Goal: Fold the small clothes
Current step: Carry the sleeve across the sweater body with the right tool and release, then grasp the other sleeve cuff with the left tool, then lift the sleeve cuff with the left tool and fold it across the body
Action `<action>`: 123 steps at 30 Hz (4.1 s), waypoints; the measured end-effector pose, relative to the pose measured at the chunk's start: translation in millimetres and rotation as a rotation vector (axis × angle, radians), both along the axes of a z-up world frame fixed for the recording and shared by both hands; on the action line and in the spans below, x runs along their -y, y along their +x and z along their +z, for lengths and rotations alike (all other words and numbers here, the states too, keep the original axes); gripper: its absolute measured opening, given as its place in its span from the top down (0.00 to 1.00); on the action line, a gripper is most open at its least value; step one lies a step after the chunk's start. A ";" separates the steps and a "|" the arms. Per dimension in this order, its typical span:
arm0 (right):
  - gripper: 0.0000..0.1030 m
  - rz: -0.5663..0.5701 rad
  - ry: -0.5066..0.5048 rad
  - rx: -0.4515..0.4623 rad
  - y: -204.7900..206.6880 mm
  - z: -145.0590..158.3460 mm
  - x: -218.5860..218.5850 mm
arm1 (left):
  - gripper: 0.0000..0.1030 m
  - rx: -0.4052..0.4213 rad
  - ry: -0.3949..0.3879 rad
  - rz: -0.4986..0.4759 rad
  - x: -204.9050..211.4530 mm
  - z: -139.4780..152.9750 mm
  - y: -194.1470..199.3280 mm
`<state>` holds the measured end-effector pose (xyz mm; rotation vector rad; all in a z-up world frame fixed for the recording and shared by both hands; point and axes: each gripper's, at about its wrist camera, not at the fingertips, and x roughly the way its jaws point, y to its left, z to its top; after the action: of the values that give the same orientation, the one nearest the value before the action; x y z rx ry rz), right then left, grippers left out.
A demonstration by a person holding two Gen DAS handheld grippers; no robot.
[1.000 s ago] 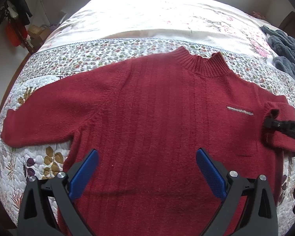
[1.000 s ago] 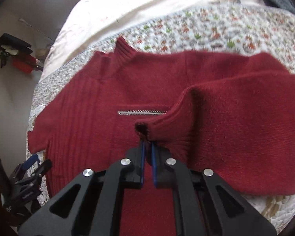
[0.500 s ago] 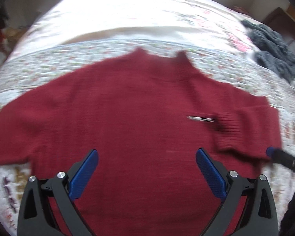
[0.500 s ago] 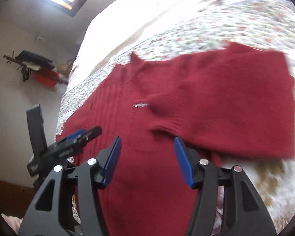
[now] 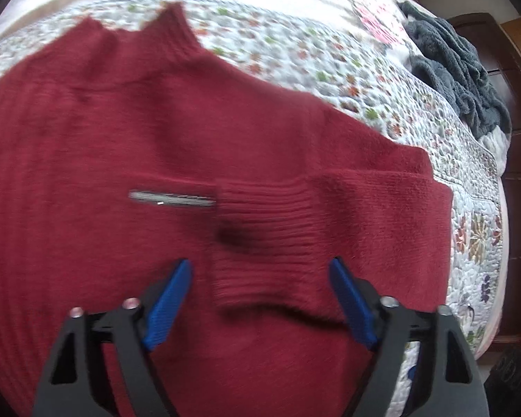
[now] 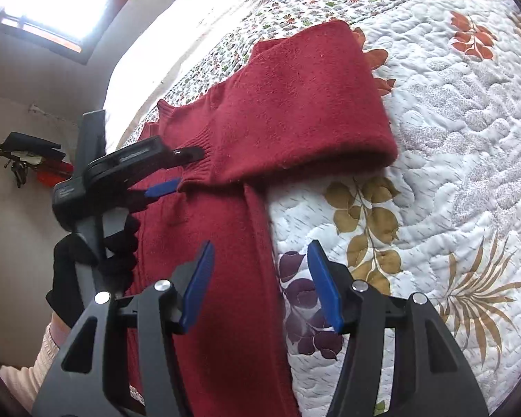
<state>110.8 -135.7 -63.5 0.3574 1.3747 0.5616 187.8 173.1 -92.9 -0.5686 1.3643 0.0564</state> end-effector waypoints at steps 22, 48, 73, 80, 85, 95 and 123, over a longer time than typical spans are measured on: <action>0.49 -0.004 0.014 0.078 33.5 24.5 -16.6 | 0.86 0.238 0.282 0.309 -138.1 96.4 -104.8; 0.50 0.143 -0.042 0.028 46.5 3.7 -140.0 | 0.63 0.177 0.233 0.338 -206.5 75.8 -145.2; 0.51 0.221 -0.279 0.008 32.8 -47.9 -212.1 | 0.63 0.097 0.227 0.129 -168.1 16.6 -126.7; 0.46 0.260 -0.207 0.082 -7.2 -2.2 -224.3 | 0.56 0.141 0.286 0.308 -221.8 60.2 -204.8; 0.44 0.327 -0.180 0.072 -36.3 0.0 -255.6 | 0.55 0.050 0.364 0.484 -283.3 61.3 -291.7; 0.43 0.467 -0.202 0.064 -84.6 -14.7 -321.1 | 0.51 0.041 0.346 0.880 -410.0 60.5 -436.7; 0.43 0.445 -0.255 0.053 -85.3 -29.3 -329.9 | 0.92 0.148 0.289 1.116 -535.1 44.0 -443.8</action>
<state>25.5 194.2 -92.7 -0.1755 1.4606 0.7425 -256.0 708.2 -49.0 -0.9980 0.7358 1.0713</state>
